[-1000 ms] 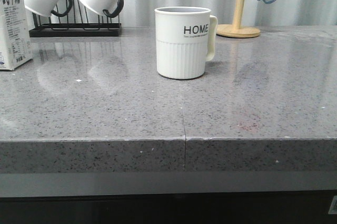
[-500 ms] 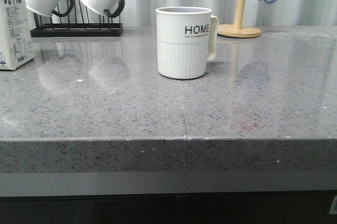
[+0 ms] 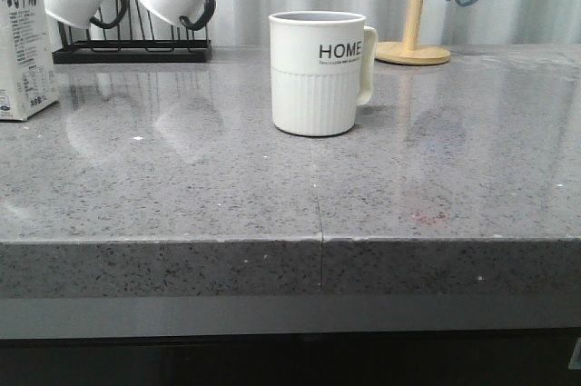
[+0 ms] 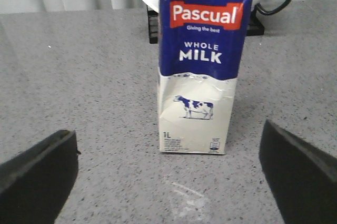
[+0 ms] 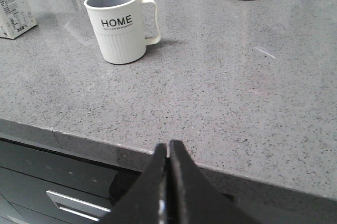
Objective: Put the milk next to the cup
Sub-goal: 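Reach the left gripper to the milk carton and grasp it, then carry the milk carton beside the mug and lower it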
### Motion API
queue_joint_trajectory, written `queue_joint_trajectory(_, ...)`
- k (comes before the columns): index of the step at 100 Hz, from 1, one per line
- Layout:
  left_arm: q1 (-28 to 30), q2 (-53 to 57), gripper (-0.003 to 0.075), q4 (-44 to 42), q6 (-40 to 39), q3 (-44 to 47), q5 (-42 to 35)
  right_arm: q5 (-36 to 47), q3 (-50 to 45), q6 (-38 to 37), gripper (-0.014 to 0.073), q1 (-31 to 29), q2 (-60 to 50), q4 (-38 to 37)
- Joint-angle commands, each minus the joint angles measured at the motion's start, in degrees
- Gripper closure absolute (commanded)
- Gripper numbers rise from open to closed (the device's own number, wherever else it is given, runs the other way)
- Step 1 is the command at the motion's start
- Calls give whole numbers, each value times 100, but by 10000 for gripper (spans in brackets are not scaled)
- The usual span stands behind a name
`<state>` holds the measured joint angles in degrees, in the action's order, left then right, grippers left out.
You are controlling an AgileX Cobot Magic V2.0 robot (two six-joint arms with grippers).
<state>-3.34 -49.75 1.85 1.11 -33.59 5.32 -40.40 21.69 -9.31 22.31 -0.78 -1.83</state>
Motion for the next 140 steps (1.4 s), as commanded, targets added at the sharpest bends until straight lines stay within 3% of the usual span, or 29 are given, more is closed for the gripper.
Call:
queue_joint_trajectory(1, -217, -242, 81, 124, -44, -294, -801, 425, 143, 11, 636, -17, -55, -22)
queue_joint_trajectory(16, -343, -819, 81, 144, -44, -498, -1335, 425, 143, 11, 636, -17, -55, -22)
queue_joint_trajectory(70, -343, -2777, 91, 206, -44, -1699, -2043, 425, 143, 11, 636, -17, -55, -22)
queue_joint_trajectory(77, -343, -2942, 163, 255, -44, -1785, -2071, 425, 143, 11, 636, -17, -55, -22)
queue_joint_trajectory(90, -343, -3023, 441, 255, -44, -1785, -2190, 425, 143, 11, 636, -17, -55, -22)
queue_joint_trajectory(97, -343, -2976, 535, 255, -44, -1785, -2190, 425, 143, 11, 636, -17, -55, -22)
queue_joint_trajectory(114, -714, -2716, 549, 255, -20, -1785, -2213, 425, 143, 11, 636, -17, -55, -22)
queue_joint_trajectory(140, -1880, -2623, 549, 281, -20, -1797, -2425, 425, 143, 11, 636, -17, -55, -22)
